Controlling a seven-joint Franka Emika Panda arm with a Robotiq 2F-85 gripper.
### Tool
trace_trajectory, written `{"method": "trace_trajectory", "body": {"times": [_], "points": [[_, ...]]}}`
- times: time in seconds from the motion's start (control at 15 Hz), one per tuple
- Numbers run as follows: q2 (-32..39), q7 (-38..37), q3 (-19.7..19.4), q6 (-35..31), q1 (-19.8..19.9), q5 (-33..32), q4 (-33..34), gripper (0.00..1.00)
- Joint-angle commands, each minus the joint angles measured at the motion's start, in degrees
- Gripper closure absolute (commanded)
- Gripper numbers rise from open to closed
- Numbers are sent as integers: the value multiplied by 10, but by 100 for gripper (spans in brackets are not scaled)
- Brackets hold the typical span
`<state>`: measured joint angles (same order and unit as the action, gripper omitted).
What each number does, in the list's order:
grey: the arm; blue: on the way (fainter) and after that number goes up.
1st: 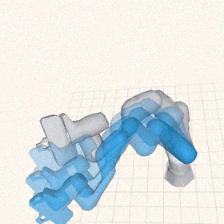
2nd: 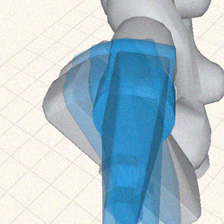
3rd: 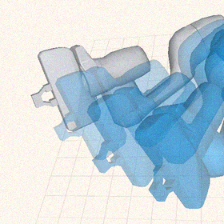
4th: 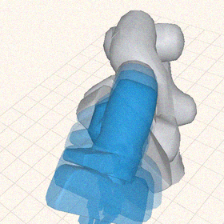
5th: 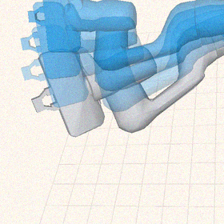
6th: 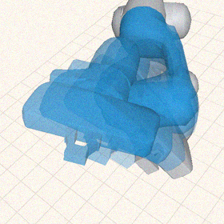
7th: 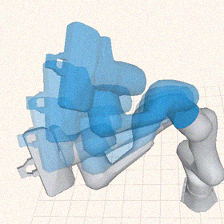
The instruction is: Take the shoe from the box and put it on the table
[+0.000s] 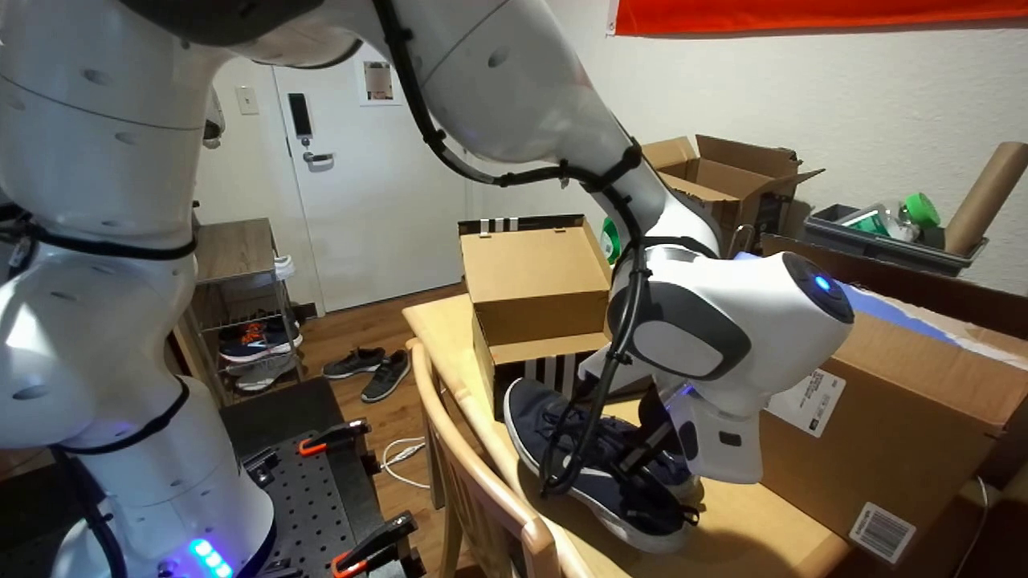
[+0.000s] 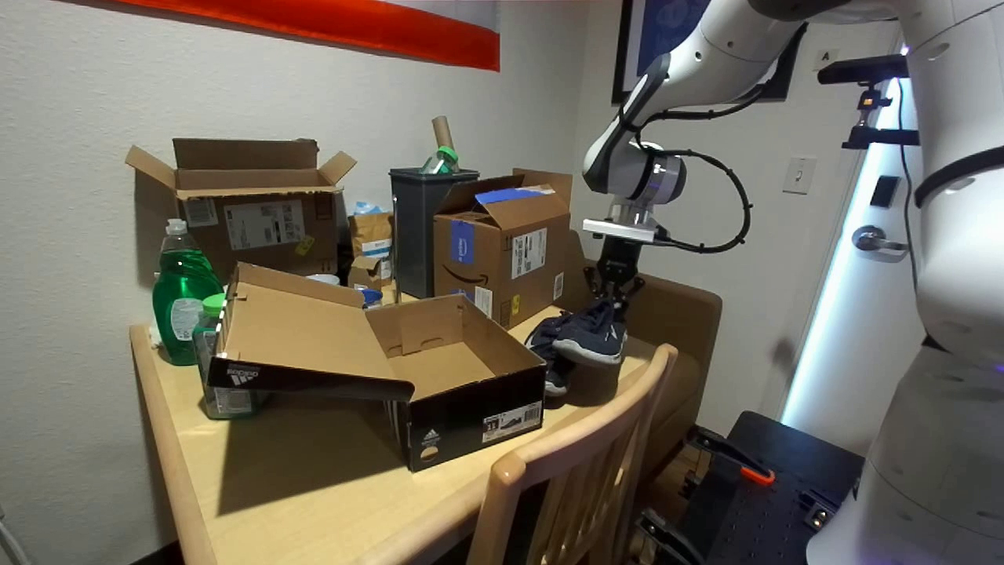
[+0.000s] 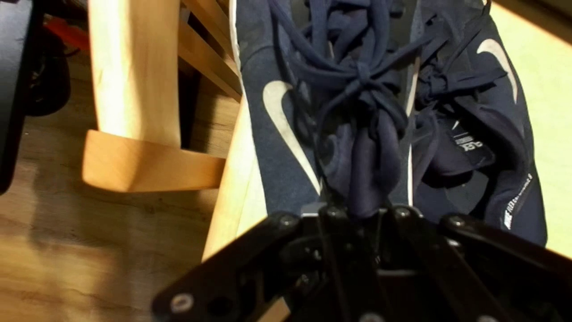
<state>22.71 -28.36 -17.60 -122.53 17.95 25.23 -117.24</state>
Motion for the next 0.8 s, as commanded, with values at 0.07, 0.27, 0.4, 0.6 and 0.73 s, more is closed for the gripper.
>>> {"method": "trace_trajectory", "body": {"times": [0.07,0.27,0.4,0.6,0.73], "points": [[-60,10,-10,-9,3,-2,-64,96],[-63,13,-10,-1,2,-4,-73,96],[-52,16,-5,7,2,0,-66,96],[-28,18,2,24,3,3,-38,96],[-14,18,8,26,3,5,-24,96]]}}
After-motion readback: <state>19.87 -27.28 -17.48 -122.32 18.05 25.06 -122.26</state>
